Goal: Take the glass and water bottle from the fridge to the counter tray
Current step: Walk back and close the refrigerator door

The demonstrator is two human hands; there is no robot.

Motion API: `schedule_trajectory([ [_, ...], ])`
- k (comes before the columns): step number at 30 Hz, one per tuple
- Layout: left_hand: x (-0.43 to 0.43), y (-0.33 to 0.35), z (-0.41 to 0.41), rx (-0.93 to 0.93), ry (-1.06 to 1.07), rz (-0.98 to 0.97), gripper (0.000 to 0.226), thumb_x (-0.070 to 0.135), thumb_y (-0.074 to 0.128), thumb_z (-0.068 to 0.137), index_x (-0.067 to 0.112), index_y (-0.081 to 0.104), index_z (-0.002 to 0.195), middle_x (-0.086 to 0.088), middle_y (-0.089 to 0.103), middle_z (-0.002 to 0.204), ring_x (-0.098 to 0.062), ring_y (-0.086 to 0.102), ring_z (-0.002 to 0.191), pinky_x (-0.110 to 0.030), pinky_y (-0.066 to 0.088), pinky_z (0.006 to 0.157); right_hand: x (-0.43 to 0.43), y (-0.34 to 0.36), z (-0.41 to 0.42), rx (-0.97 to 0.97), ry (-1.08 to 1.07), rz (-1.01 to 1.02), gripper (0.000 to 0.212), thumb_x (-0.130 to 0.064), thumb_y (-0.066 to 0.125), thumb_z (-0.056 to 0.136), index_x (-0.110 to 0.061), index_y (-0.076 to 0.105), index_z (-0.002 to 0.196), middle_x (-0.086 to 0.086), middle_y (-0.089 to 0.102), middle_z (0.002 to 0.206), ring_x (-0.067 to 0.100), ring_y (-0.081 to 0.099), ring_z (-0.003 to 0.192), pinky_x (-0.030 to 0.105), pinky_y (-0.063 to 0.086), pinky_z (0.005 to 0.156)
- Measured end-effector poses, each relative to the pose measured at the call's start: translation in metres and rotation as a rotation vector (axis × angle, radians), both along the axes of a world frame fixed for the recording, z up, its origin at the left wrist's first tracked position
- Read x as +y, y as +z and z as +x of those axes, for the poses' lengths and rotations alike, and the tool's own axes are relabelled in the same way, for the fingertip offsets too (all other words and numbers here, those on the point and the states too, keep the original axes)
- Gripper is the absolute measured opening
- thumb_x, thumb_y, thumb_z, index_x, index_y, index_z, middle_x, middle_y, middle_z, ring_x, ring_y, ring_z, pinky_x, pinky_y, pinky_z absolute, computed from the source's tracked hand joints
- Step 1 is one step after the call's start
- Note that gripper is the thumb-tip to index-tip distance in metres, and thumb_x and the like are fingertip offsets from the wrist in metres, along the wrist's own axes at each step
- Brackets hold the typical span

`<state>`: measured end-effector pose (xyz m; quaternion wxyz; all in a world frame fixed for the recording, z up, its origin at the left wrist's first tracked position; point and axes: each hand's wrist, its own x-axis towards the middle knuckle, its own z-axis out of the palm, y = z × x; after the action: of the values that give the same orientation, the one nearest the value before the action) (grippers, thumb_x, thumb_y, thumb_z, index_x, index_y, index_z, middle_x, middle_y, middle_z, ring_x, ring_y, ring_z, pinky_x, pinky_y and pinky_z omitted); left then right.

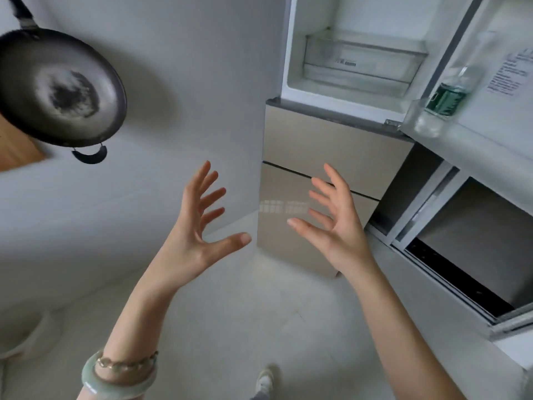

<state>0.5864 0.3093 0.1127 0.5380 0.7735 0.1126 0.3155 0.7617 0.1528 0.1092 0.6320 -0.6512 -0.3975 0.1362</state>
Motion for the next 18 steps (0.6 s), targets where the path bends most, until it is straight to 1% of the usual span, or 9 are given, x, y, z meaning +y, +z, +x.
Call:
schedule_trajectory([
  [4, 0.026, 0.010, 0.058, -0.008, -0.082, 0.017, 0.109, 0.040, 0.079, 0.066, 0.041, 0.012, 0.151, 0.019, 0.026, 0.154, -0.002, 0.040, 0.137, -0.030, 0.041, 0.108, 0.011, 0.008, 0.040, -0.017, -0.083, 0.010, 0.091, -0.027, 0.080, 0.070, -0.047, 0.026, 0.142, -0.010, 0.043, 0.144, 0.000, 0.044, 0.128, 0.039, 0.041, 0.107],
  [7, 0.038, 0.018, 0.102, -0.027, -0.134, 0.022, 0.110, 0.041, 0.079, 0.065, 0.038, 0.011, 0.152, 0.015, 0.026, 0.155, -0.003, 0.040, 0.137, -0.031, 0.041, 0.108, 0.015, 0.013, 0.073, -0.034, -0.149, 0.010, 0.091, -0.031, 0.080, 0.070, -0.049, 0.027, 0.141, -0.011, 0.044, 0.143, 0.000, 0.045, 0.128, 0.039, 0.041, 0.107],
  [10, 0.045, 0.021, 0.139, -0.043, -0.180, 0.019, 0.110, 0.040, 0.078, 0.065, 0.036, 0.011, 0.152, 0.011, 0.025, 0.156, -0.004, 0.040, 0.137, -0.031, 0.041, 0.108, 0.016, 0.017, 0.101, -0.051, -0.202, 0.002, 0.091, -0.028, 0.080, 0.071, -0.048, 0.026, 0.142, -0.010, 0.044, 0.143, 0.000, 0.045, 0.128, 0.039, 0.042, 0.107],
  [13, 0.050, 0.022, 0.170, -0.044, -0.230, 0.009, 0.107, 0.040, 0.078, 0.064, 0.040, 0.013, 0.149, 0.014, 0.027, 0.154, -0.002, 0.041, 0.136, -0.028, 0.041, 0.107, 0.016, 0.019, 0.121, -0.052, -0.246, -0.011, 0.091, -0.029, 0.080, 0.072, -0.049, 0.025, 0.142, -0.011, 0.043, 0.143, 0.000, 0.044, 0.129, 0.037, 0.042, 0.107],
  [18, 0.060, 0.026, 0.219, -0.045, -0.324, 0.004, 0.113, 0.050, 0.082, 0.059, 0.041, 0.013, 0.148, 0.013, 0.028, 0.153, -0.002, 0.042, 0.135, -0.024, 0.043, 0.105, 0.012, 0.022, 0.144, -0.046, -0.350, -0.036, 0.091, -0.027, 0.080, 0.075, -0.048, 0.023, 0.142, -0.010, 0.041, 0.146, -0.003, 0.043, 0.129, 0.030, 0.042, 0.105],
])
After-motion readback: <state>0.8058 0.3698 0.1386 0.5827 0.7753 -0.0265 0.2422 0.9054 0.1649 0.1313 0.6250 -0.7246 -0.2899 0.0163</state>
